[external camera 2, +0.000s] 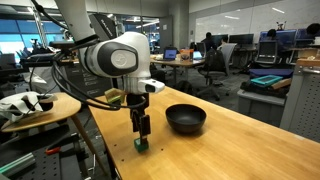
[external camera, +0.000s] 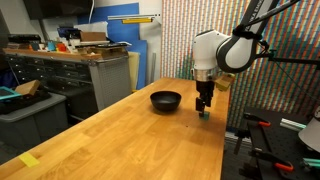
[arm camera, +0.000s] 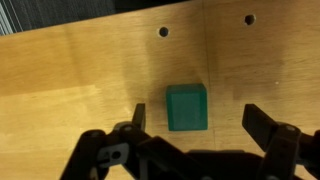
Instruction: Pick up the green block and place it in the black bowl.
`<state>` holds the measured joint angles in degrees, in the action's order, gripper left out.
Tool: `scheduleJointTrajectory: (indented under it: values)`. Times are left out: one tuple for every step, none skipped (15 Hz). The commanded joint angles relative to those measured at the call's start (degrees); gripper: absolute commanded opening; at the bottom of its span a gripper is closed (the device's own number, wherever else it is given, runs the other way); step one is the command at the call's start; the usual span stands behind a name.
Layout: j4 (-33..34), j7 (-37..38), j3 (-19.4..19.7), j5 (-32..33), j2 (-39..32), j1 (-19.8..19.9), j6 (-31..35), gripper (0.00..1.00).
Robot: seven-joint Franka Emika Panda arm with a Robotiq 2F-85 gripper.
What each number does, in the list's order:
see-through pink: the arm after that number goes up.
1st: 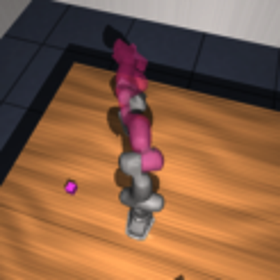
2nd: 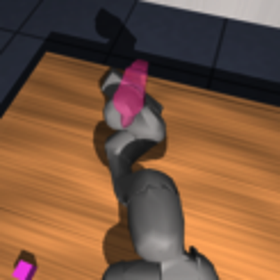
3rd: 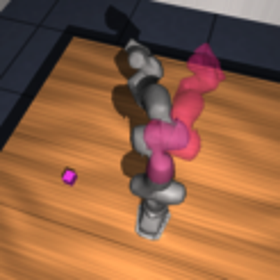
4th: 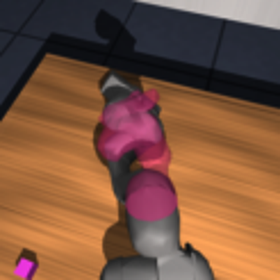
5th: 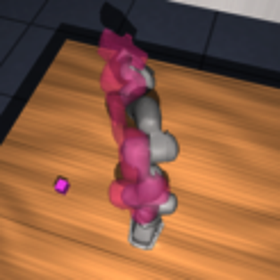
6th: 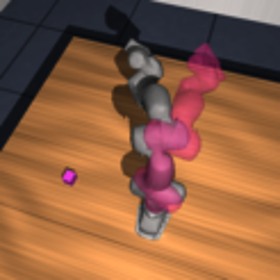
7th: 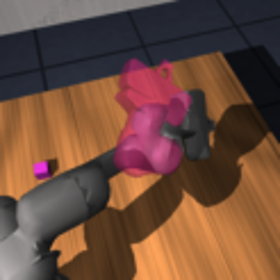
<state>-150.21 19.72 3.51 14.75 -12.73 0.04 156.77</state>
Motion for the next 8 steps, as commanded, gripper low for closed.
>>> scheduleJointTrajectory:
  values:
    - [1.20, -0.30, 2.23, 0.19, -2.63, -1.88, 2.03, 1.00]
    - [1.34, -0.31, 2.56, 0.15, -3.13, -2.14, 2.26, 1.00]
    - [1.49, -0.51, 2.80, -0.05, -3.68, -2.33, 2.59, 1.00]
    - [1.63, -0.62, 3.06, -0.19, -4.16, -2.54, 2.85, 1.00]
    - [1.80, -0.72, 3.25, -0.30, -4.62, -2.74, 2.97, 1.00]
    - [1.89, -0.79, 3.42, -0.41, -4.98, -2.92, 3.31, 0.75]
    - [1.96, -0.80, 3.58, -0.52, -5.26, -3.11, 3.69, 0.74]
    - [2.04, -0.84, 3.69, -0.59, -5.48, -3.30, 3.78, 0.66]
